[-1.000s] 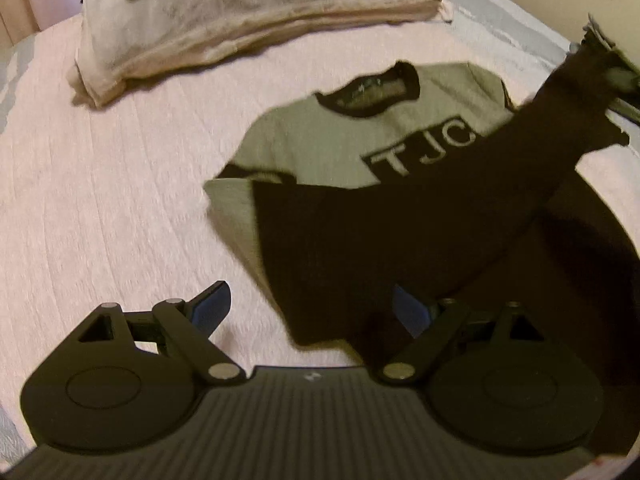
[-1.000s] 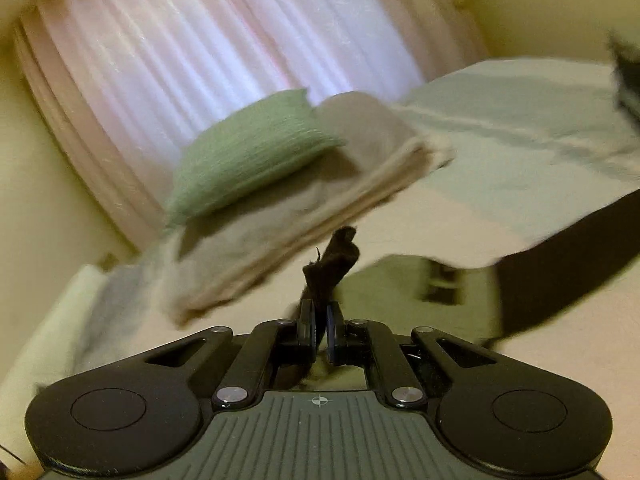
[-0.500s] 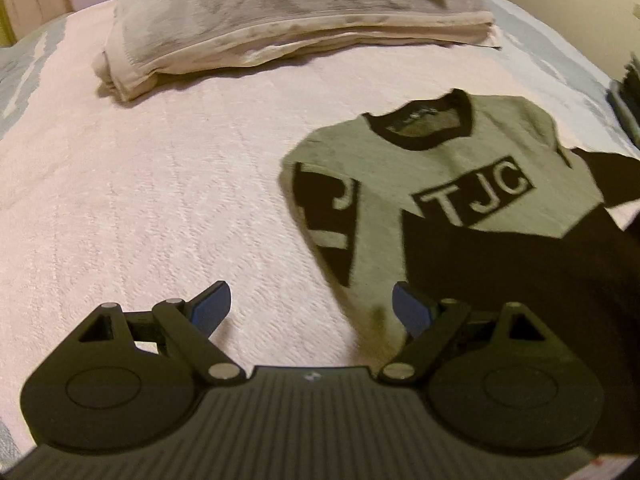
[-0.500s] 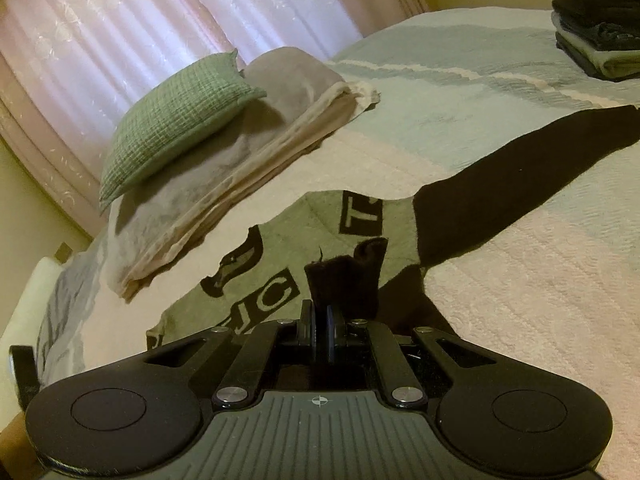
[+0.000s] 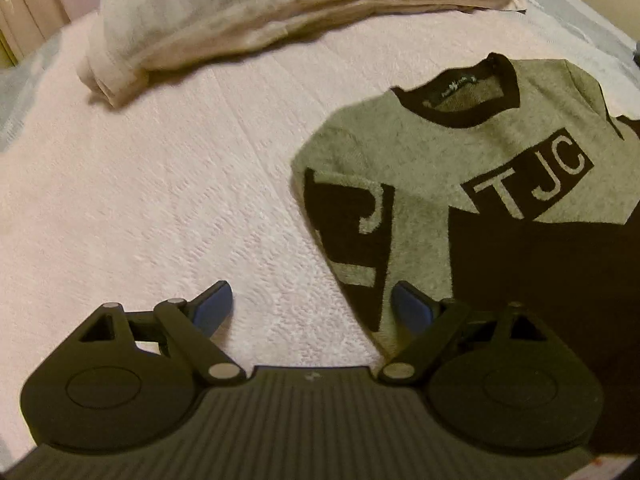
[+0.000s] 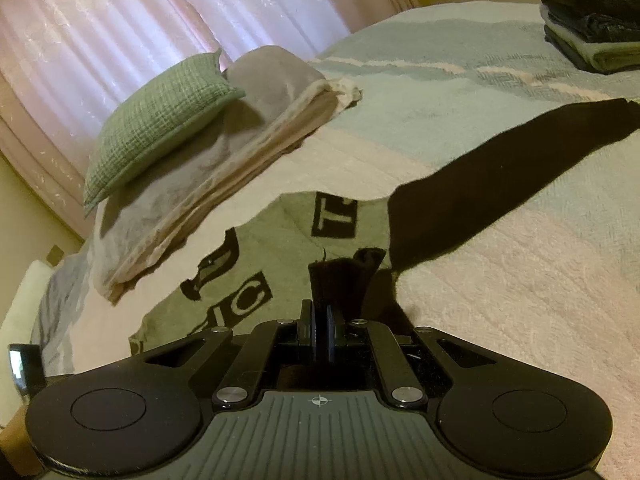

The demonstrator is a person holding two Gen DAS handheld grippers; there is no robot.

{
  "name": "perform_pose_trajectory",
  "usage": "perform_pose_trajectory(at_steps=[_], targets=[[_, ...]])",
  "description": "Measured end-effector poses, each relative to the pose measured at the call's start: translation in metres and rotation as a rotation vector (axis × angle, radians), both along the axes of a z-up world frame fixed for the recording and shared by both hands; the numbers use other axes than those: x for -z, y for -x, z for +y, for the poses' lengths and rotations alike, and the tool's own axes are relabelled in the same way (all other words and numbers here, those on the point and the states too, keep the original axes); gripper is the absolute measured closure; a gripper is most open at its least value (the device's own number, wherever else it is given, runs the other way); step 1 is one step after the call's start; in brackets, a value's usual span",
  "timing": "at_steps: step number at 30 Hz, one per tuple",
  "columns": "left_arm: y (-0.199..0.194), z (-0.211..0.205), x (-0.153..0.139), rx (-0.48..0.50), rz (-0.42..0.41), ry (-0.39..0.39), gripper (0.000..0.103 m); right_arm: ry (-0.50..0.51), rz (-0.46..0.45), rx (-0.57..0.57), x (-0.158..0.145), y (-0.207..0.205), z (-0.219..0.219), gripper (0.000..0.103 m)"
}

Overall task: Fold clothes
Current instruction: 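Fold the held sleeve across the sweater body with the right gripper, release, then move the right gripper to the other black sleeve cuff and grasp it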

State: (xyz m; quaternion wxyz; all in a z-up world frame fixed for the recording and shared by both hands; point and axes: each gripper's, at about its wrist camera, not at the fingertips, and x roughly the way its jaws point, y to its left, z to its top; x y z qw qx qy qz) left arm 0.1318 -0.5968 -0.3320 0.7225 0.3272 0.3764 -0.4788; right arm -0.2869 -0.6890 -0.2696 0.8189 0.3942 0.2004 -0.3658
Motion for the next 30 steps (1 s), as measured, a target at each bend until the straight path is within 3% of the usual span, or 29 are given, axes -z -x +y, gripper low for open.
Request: perform_pose_trajectory(at_steps=[3,7,9,13,16,19,24,26,28,30], targets=[[0.018,0.006,-0.026,0.015,-0.032,0.039,0.021,0.022,-0.027,-0.035,-0.007,-0.007,-0.001,0.101],[0.059,0.005,-0.047,0.082,0.057,0.089,0.021,0.063,-0.033,-0.109,-0.01,-0.017,0.004,0.101],[0.082,-0.001,-0.041,0.123,0.108,0.083,0.021,0.062,-0.034,-0.129,-0.006,-0.018,0.003,0.101],[0.121,-0.012,-0.01,0.158,0.128,0.023,0.021,0.009,-0.037,-0.115,0.017,-0.003,-0.011,0.101],[0.146,-0.013,0.007,0.191,0.069,-0.029,0.021,-0.046,-0.042,-0.104,0.032,0.011,-0.023,0.101],[0.162,-0.012,0.001,0.183,0.032,-0.019,0.021,-0.068,-0.048,-0.114,0.039,0.023,-0.024,0.101],[0.186,-0.016,-0.012,0.214,0.07,0.018,0.021,-0.154,-0.047,-0.086,0.052,0.037,-0.018,0.1],[0.195,-0.017,-0.01,0.24,0.076,0.014,0.021,-0.17,-0.038,-0.072,0.052,0.041,-0.016,0.092],[0.201,-0.02,-0.009,0.261,0.091,0.021,0.021,-0.164,-0.038,-0.057,0.049,0.045,-0.015,0.066],[0.206,-0.022,-0.008,0.277,0.095,0.029,0.021,-0.161,-0.053,-0.04,0.044,0.048,-0.014,0.056]])
